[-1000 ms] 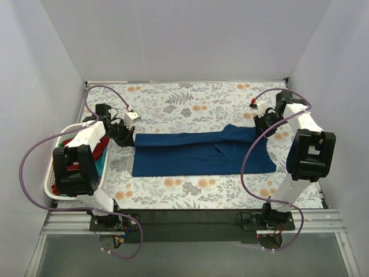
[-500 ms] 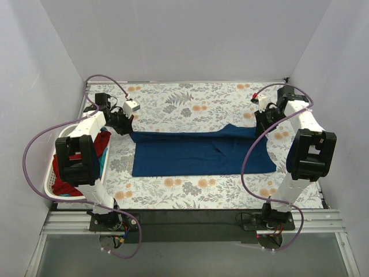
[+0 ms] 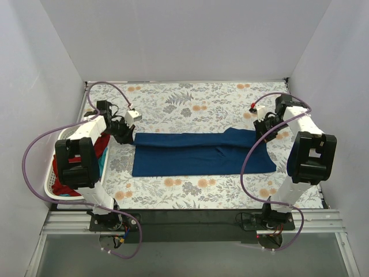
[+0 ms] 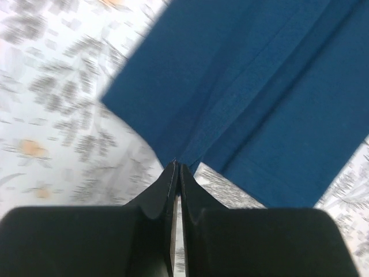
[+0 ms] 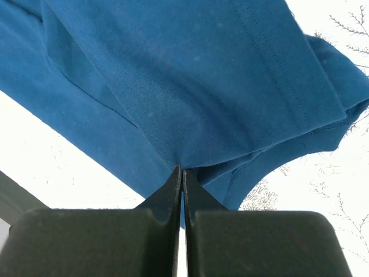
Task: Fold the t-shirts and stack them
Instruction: Fold the tshirt
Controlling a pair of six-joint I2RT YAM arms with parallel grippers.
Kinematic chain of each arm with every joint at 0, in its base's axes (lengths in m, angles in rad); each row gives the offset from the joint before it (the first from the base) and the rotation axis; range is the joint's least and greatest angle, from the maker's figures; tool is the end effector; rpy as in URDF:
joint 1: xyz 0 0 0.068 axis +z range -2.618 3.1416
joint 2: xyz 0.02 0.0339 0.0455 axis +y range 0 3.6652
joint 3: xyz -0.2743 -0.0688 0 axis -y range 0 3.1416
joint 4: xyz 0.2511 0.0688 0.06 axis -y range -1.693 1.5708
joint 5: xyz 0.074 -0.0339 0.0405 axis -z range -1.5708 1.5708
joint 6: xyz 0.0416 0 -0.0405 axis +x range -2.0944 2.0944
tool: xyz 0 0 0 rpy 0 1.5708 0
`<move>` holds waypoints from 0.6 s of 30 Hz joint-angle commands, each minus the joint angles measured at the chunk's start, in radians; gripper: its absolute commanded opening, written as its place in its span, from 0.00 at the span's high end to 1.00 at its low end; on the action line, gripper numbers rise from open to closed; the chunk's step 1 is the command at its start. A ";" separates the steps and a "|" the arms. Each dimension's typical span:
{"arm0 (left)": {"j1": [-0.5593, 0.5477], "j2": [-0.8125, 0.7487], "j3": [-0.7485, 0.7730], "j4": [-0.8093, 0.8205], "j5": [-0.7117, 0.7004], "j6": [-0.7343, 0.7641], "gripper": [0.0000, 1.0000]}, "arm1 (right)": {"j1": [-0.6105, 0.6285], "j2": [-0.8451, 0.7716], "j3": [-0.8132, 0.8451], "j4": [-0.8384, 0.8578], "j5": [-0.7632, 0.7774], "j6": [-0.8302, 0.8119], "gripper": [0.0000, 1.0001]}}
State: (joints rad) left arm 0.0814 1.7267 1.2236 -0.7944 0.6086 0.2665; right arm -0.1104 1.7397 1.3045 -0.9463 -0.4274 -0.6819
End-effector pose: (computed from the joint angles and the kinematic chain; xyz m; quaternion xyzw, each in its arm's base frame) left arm 0.3415 0.0040 0.2119 0.1280 0.9373 -0.2699 0.1794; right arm 0.3400 -0.0203 0.2226 -0.2935 0.9278 0.1591 0.1667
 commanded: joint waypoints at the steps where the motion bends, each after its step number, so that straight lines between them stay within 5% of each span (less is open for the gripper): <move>1: 0.003 -0.069 -0.076 -0.005 -0.001 0.028 1.00 | -0.005 0.007 -0.002 -0.002 0.013 -0.019 0.99; 18: -0.012 -0.010 -0.101 0.058 -0.053 -0.035 1.00 | -0.005 0.060 0.058 -0.015 0.010 0.004 0.99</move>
State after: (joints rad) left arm 0.0715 1.7164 1.1004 -0.7521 0.5709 0.2382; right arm -0.1104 1.8091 1.3033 -0.9413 -0.4171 -0.6834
